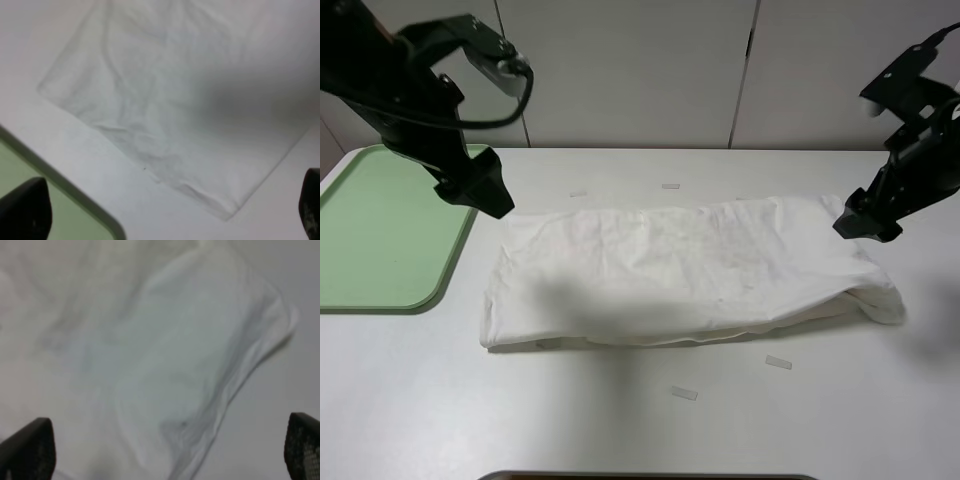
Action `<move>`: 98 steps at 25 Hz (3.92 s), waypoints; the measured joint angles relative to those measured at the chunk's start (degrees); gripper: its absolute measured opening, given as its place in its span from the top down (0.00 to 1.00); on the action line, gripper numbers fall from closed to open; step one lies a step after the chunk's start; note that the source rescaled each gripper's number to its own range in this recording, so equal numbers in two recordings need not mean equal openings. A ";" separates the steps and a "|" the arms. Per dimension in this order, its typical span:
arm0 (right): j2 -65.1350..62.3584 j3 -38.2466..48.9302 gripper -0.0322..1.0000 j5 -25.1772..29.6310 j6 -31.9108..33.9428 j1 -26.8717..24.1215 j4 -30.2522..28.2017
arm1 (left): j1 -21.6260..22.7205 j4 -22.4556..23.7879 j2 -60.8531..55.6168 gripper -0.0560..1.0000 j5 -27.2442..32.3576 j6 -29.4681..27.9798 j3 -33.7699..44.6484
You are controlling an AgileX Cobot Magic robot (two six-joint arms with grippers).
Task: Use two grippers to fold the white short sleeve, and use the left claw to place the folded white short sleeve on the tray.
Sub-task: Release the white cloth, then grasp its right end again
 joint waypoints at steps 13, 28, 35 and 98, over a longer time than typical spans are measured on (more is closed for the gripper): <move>-18.87 0.02 0.00 20.79 12.13 0.00 8.82 | 0.00 2.00 -20.96 0.02 9.30 -15.79 0.07; -24.70 0.02 0.00 23.89 12.71 0.00 11.43 | 0.00 3.19 -64.03 0.02 14.90 -21.46 21.72; -24.70 0.02 0.00 23.89 12.71 0.00 11.43 | 0.00 1.24 -79.94 0.02 14.97 -22.33 33.12; 25.31 -18.85 0.00 9.75 32.40 -3.95 -3.98 | 22.68 1.45 -86.69 0.02 15.55 -24.22 35.87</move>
